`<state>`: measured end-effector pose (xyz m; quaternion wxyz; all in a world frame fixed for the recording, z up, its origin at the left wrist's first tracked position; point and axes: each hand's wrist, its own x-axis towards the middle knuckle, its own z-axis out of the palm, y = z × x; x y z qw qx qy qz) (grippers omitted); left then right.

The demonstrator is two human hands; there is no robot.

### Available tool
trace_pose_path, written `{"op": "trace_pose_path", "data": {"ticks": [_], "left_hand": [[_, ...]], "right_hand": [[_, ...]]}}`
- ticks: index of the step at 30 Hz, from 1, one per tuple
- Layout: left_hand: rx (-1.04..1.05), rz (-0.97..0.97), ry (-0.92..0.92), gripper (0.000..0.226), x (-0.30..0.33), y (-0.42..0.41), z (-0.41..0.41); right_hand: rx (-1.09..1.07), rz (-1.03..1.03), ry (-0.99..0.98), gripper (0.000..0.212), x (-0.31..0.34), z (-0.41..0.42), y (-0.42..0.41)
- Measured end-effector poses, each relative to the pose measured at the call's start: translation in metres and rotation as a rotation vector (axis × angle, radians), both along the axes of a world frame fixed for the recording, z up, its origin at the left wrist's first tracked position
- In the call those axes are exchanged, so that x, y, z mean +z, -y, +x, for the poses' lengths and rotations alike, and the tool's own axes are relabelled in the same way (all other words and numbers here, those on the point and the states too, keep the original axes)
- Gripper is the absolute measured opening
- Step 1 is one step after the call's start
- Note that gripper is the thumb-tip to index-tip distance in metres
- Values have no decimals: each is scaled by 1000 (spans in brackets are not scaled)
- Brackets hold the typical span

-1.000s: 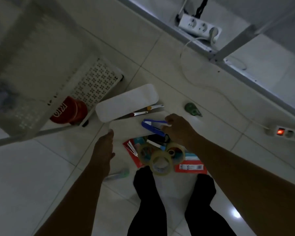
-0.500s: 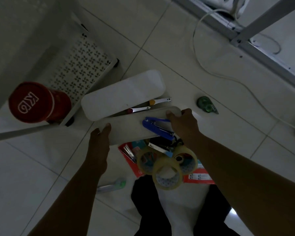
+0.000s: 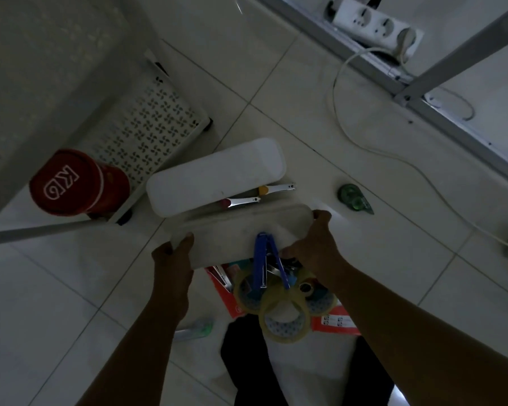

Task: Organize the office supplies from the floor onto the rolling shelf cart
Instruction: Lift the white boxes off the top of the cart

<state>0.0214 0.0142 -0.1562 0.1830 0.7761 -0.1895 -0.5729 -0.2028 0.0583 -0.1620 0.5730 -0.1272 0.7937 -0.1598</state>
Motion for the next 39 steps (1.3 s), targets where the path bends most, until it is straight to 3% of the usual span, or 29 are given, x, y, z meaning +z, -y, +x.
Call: {"op": "trace_pose_path", "data": {"ticks": [9, 13, 20, 26, 30, 39], "left_hand": [[105, -72, 2, 31, 40, -20, -5], [151, -64, 1, 22, 66, -25, -6], [193, -51, 5, 59, 140, -34, 0], [289, -28, 14, 49, 233, -31, 2], [372, -55, 27, 67, 287, -30, 6], [499, -110, 74, 54, 455, -25, 16]], "right_hand": [[-2, -174, -80, 51, 45, -12, 0], [68, -208, -67, 49, 83, -19, 9], [199, -270, -44, 52, 175, -25, 36], [310, -316, -46, 53, 283, -26, 63], [403, -348, -33, 57, 362, -24, 76], [510, -432, -20, 56, 529, -9, 93]]}}
